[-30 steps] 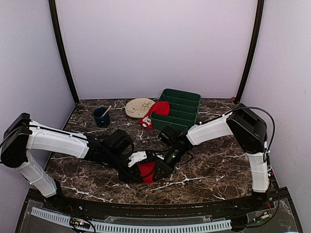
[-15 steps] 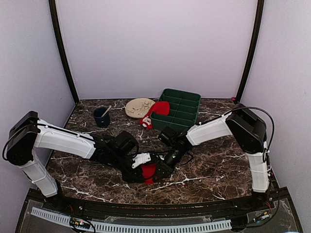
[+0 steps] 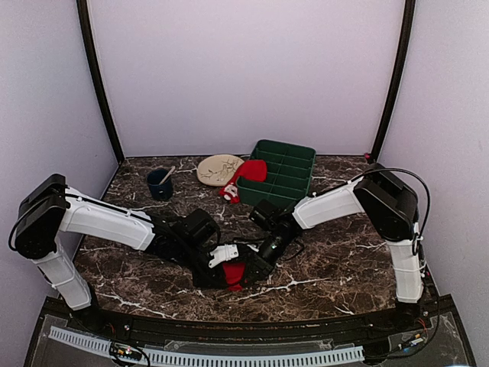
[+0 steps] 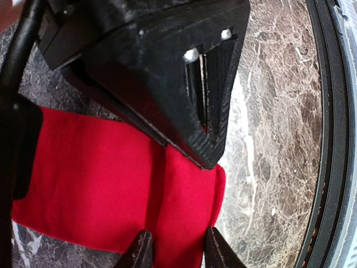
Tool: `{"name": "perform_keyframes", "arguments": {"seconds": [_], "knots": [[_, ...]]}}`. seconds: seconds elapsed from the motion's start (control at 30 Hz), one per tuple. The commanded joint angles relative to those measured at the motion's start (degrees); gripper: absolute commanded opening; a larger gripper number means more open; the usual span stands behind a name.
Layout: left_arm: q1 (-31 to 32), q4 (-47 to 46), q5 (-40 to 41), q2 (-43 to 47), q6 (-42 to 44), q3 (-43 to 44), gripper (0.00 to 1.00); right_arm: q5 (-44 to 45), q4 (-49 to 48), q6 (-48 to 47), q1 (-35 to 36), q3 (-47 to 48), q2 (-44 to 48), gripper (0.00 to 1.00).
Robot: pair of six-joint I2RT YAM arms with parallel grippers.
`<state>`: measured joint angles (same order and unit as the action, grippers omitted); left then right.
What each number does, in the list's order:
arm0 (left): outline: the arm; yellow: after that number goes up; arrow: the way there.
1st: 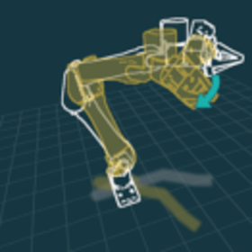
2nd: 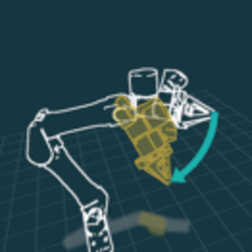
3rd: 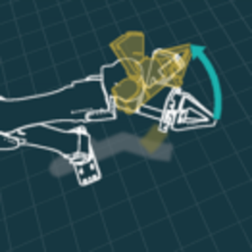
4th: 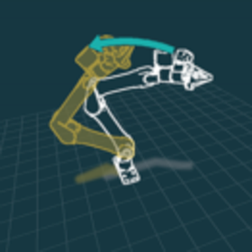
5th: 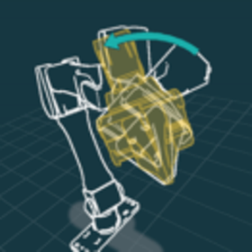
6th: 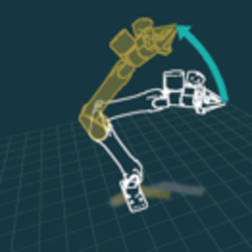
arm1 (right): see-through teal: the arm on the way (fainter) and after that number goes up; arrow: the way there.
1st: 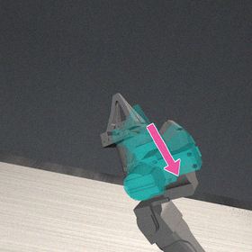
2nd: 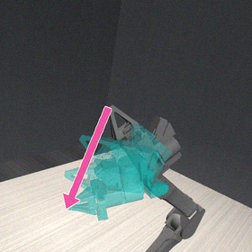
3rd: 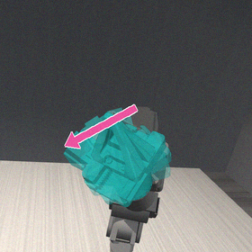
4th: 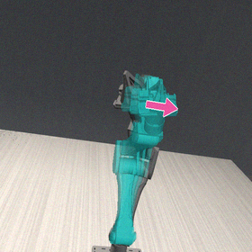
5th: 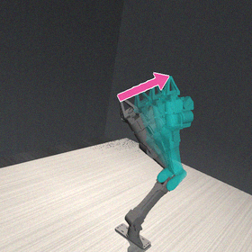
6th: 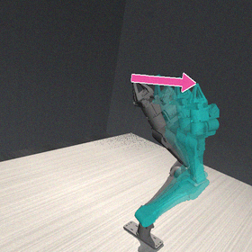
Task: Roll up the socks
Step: Roll the sock at the center of the board.
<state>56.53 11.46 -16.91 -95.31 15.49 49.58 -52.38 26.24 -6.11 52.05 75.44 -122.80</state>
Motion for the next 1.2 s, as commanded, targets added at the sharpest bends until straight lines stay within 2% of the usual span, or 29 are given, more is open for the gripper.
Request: {"name": "perform_keyframes", "arguments": {"seconds": [0.0,0.17,0.4,0.57,0.77,1.17], "knots": [[0.33,2.00,-1.38,-1.07,0.99,1.40,0.30,-0.55,0.87,-0.22,-0.54,1.20,-1.15,0.08],[0.33,2.60,-2.15,-1.63,0.95,1.90,0.25,-0.77,0.87,-0.13,-0.64,1.20,-1.30,0.08],[0.33,3.55,-3.61,-2.74,1.20,2.67,0.10,-0.82,1.01,-0.09,-0.72,1.38,-1.56,0.09],[0.18,4.82,-4.88,-3.58,1.18,3.58,0.01,-1.28,-0.56,1.11,-1.17,0.17,-1.08,0.19],[-2.22,5.92,-9.00,-4.27,0.31,4.30,0.00,-3.41,-4.56,3.72,-2.56,-2.32,-0.34,0.25],[-6.06,6.81,-14.90,-5.78,-0.41,5.08,0.01,-5.70,-13.04,9.69,-5.07,-7.95,1.33,0.27]]}}
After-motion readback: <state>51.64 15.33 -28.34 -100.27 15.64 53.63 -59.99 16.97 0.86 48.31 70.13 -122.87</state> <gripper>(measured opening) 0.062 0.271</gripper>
